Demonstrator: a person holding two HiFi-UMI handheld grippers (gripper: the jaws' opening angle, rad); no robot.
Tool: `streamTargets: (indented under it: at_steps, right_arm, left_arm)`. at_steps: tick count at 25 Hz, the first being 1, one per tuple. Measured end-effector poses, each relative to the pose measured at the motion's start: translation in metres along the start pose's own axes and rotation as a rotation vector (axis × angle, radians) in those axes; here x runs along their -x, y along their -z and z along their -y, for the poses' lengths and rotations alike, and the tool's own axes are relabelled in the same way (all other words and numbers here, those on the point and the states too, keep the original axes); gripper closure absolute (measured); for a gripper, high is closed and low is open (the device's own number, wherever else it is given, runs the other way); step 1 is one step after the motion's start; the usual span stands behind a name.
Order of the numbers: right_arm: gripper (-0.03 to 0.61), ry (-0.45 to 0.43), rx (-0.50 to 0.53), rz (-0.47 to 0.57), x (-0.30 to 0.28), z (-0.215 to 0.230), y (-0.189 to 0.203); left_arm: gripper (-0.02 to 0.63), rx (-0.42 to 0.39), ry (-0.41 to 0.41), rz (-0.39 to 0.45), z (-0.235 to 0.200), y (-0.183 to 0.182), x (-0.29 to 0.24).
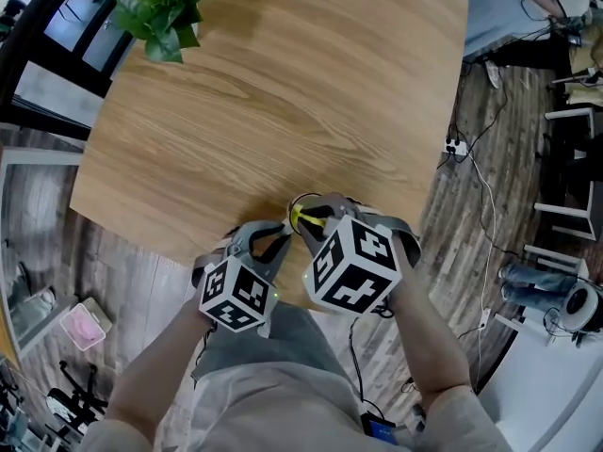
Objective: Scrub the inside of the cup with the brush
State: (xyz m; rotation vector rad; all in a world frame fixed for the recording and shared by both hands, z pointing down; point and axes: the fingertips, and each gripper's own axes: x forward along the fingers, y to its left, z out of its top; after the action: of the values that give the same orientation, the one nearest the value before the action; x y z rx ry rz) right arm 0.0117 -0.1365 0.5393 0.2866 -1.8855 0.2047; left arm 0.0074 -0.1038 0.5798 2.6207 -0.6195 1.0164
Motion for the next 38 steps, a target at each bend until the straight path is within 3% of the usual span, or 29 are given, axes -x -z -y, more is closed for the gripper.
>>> streamTargets:
  at_steps: [9,18,26,31,38]
  right_arm:
    - [0.548,0.091,-0.027,-0.027,-0.012,0.024,0.008]
    - [0.549,0.105,-0.084,-0.080,-0.016,0.022,0.032]
    - [0.549,-0.003,-0.083,-0.157,-0.017,0.006,0.038]
    - [0.549,-0.090,-0.121,-0.110,-0.018,-0.006,0.032]
    - [0.549,-0.091,-0.113,-0.032,-0.023,-0.008,0.016]
  left_arm:
    - [0.561,0.008,0.008,0.020,-0.007,0.004,-0.001]
    - [0.558,-0.001,0.025,0.026,-0.013,0.005,0.002]
    - [0.549,0.014,0.000,0.020,-0.021,0.004,0.002]
    - [0.549,0.016,0.001,0.020,-0.021,0.004,0.002]
    - [0.558,-0.073,-0.003,0.017,-0.019,0.003,0.002]
